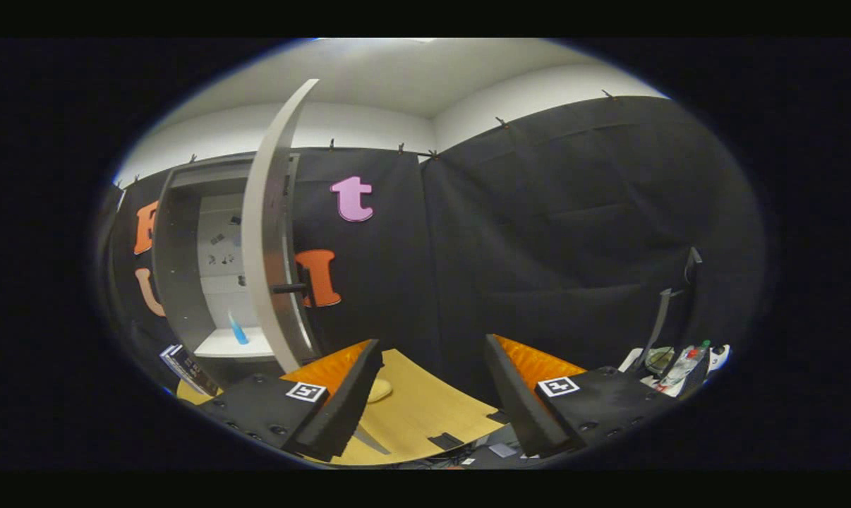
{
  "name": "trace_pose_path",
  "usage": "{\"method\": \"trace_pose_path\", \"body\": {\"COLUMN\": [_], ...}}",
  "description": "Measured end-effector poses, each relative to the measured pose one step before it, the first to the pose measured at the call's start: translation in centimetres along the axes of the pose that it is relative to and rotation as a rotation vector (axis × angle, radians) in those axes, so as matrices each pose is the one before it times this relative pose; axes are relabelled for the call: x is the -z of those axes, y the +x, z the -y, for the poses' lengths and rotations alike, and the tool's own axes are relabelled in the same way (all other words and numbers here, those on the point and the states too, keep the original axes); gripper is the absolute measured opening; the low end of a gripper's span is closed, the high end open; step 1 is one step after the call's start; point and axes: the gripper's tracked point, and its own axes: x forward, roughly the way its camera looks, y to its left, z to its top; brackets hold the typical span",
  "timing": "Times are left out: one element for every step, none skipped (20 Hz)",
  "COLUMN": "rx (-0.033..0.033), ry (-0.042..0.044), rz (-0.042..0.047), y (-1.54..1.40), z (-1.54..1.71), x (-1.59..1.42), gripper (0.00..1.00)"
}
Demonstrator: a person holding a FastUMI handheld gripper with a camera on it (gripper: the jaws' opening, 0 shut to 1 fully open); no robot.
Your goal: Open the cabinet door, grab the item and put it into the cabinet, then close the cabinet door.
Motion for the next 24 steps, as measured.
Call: {"method": "trace_pose_path", "body": {"rx": [-0.00345, -0.00555, -0.00658, -0.00716, -0.00950, -0.01065, -0.01119, -0.01124, -0.01088, -0.00884, -0.00784, -0.00801, -0.00947, -0.00756, -0.00656, -0.00732, -0.00813, -0.00567, -0.00813, 0.00781, 0.00728, 0.01008, 0.00675, 0.00169], "ry": [0.00257, 0.00094, 0.00144, 0.00227, 0.00185, 0.00105, 0.00049, -0.00079, -0.00384, -0.00560, -0.00546, -0.00433, -0.00362, -0.00226, -0.00123, 0.00035, 0.00335, 0.00348, 0.00279, -0.00425, -0.00698, -0.00739, -0.01017, -0.01080], "rz": [-0.00597, -0.00551, -0.00508, -0.00148, -0.00337, -0.00406, -0.00378, -0.00401, -0.00520, -0.00452, -0.00482, -0.00492, -0.00528, -0.00383, -0.00291, -0.00288, -0.00110, -0.00310, -0.00237, -0.00306, 0.00069, 0.00561, 0.00625, 0.00173], "y": [1.097, 0.980, 1.222, 0.932, 1.004, 0.632, 0.875, 0.667, 0.654, 0.486, 0.387, 0.263, 0.402, 0.262, 0.194, 0.020, 0.154, -0.034, 0.141, -0.024, -0.198, -0.065, 0.046, -0.091], "z": [0.222, 0.082, -0.014, 0.017, 0.039, -0.048, -0.215, -0.147, -0.346, -0.224, -0.186, -0.216, -0.270, -0.232, -0.247, -0.381, -0.318, -0.213, -0.350, -0.065, 0.134, 0.048, 0.047, -0.204], "x": [0.244, 0.172, 0.046, 0.035, 0.134, 0.180, 0.063, 0.089, -0.004, 0.114, 0.062, 0.118, 0.089, 0.117, 0.027, 0.058, 0.048, 0.053, 0.124, -0.005, -0.034, -0.232, -0.261, -0.116], "gripper": [0.94, 0.94, 0.93, 0.94, 0.94, 0.94, 0.94, 0.94, 0.94, 0.94, 0.94, 0.93, 0.94, 0.94, 0.94, 0.93, 0.93, 0.94, 0.94, 0.94, 0.94, 0.93, 0.94, 0.93]}}
